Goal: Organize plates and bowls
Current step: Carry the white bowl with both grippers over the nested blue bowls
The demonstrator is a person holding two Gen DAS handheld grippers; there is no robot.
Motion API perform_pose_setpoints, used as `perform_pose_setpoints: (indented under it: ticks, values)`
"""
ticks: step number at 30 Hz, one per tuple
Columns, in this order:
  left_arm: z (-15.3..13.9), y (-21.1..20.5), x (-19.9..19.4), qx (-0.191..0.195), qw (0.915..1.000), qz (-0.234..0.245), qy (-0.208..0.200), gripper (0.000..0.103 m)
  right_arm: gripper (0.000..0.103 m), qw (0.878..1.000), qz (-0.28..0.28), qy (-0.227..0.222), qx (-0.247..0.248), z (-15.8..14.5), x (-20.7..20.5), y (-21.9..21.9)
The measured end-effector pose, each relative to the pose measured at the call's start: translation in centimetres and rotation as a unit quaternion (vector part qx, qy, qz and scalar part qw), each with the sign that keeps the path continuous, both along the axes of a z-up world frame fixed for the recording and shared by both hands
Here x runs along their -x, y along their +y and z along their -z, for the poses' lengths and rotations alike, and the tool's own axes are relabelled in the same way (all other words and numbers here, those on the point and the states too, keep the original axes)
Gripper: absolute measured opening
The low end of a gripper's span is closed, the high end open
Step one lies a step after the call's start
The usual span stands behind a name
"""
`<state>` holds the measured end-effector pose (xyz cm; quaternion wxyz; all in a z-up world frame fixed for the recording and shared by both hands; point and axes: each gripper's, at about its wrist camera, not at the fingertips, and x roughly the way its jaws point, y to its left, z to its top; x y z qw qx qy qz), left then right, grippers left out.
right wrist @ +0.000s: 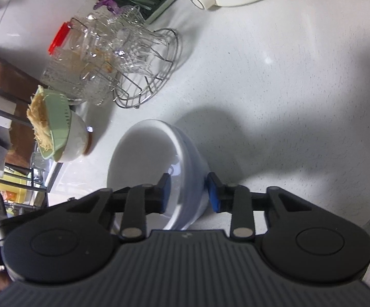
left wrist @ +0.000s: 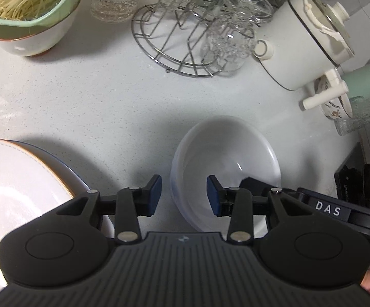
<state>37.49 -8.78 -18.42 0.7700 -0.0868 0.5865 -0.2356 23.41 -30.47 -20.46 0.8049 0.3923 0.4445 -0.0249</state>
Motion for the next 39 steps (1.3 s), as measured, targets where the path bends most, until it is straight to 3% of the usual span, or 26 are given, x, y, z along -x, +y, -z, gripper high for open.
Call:
perform_pose_setpoints:
  ticks: [8,15,28,39]
  values:
    - [0.8,-0.3,-0.5,0.007,0.9999,0.007,0.007,0.030,0.027,1.000,0.009,0.006,0.002,0.3,0.1,0.1]
    - [0.0,-1.1,0.1,0.002,0.9994,0.034,-0.008,0.030,0.024,1.000,0.015,0.012,0.015,-0.1,0.6,0.2]
    - [-4.7,-1.3,4.6,0.016,0.9987,0.042,-0.023,0.030,0.025,1.000,0.018,0.004,0.021,-4.0,5.2,0.0]
    - [-9.0,0.4,11.1,0.011,0.9982,0.018,-0.056,0.030,0.025,0.998,-0.015,-0.040,0.044,-8.1,9.4,1.3]
